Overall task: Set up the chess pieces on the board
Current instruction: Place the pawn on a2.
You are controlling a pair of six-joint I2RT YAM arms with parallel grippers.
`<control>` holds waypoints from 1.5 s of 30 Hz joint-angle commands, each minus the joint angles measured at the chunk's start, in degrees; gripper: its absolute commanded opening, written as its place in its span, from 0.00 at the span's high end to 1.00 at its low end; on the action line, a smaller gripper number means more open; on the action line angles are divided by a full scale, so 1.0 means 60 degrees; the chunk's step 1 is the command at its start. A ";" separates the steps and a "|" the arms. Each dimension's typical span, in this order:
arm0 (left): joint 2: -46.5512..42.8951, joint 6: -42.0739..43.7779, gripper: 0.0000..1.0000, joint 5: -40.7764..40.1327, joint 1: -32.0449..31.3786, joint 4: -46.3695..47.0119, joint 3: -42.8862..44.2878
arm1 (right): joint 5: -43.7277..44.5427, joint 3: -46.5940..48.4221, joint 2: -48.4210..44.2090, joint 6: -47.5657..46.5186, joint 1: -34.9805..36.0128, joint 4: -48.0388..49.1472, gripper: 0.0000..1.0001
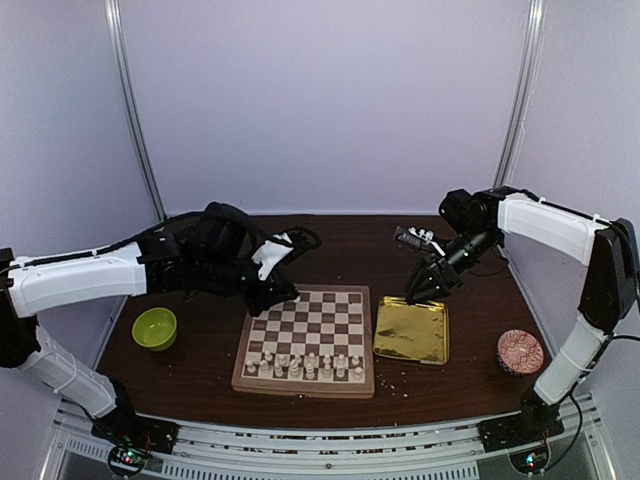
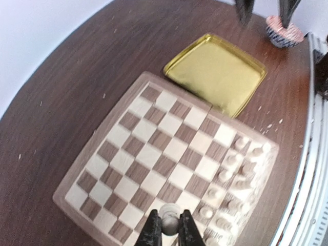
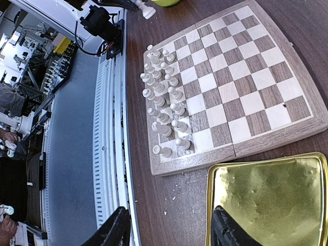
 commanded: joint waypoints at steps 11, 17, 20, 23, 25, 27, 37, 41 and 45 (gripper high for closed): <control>-0.0901 -0.2512 0.94 -0.2202 0.0182 -0.1901 -0.2183 | 0.0096 0.0110 0.0191 -0.0228 -0.0072 -0.0314 0.48; -0.0517 -0.2559 0.93 -0.1892 0.0182 -0.1441 -0.2490 | 0.0073 0.0133 0.0194 -0.0392 -0.0070 -0.0469 0.48; -0.0300 -0.2502 0.93 -0.1815 0.0182 -0.1246 -0.2468 | 0.0088 0.0119 0.0181 -0.0409 -0.0068 -0.0485 0.48; -0.0001 -0.2435 0.93 -0.1676 0.0182 -0.1069 -0.2441 | 0.0111 0.0108 0.0187 -0.0435 -0.0079 -0.0487 0.48; 0.0180 -0.2434 0.93 -0.1581 0.0182 -0.0906 -0.2460 | 0.0122 0.0119 0.0192 -0.0449 -0.0067 -0.0501 0.49; 0.0354 -0.2434 0.93 -0.1527 0.0182 -0.0813 -0.2469 | 0.0154 0.0111 0.0202 -0.0491 -0.0078 -0.0529 0.49; 0.0458 -0.2516 0.93 -0.1281 0.0171 -0.0718 -0.2755 | 0.0169 0.0115 0.0271 -0.0599 -0.0067 -0.0610 0.49; 0.0281 -0.2632 0.93 -0.1234 0.0175 -0.0673 -0.2945 | 0.0165 0.0133 0.0295 -0.0629 -0.0067 -0.0647 0.49; 0.0371 -0.2668 0.92 -0.1237 0.0174 -0.0566 -0.2966 | 0.0144 0.0176 0.0363 -0.0629 -0.0075 -0.0747 0.49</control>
